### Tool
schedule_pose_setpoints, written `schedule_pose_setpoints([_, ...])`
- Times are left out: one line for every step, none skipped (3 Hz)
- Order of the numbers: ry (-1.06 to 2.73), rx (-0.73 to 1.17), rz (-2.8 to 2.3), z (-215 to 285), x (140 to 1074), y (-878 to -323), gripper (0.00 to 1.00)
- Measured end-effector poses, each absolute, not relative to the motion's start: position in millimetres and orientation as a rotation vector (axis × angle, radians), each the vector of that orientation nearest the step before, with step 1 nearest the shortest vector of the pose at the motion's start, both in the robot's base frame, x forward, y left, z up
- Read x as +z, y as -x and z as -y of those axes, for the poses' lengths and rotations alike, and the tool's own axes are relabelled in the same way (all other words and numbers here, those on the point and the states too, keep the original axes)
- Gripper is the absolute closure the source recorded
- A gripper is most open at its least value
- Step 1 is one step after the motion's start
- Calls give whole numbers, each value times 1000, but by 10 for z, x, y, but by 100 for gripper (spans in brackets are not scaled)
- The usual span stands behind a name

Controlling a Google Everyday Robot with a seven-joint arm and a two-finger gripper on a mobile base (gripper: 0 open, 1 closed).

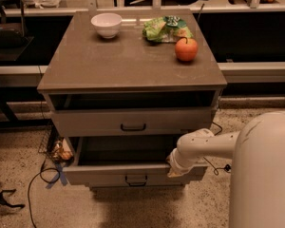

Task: Open middle drawer

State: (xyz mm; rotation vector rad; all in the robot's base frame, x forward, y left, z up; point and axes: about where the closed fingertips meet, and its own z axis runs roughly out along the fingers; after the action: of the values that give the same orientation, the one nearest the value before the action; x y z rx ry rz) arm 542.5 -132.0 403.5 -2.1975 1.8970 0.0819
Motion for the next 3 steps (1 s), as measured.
schedule_pose_setpoints([2199,85,-1897,1315,4022,-5415,83])
schedule_pose_setpoints([2202,90,-1898,1310,4004,-5400,52])
schedule_pose_setpoints([2204,93,-1898,1307,3993,-5392,29])
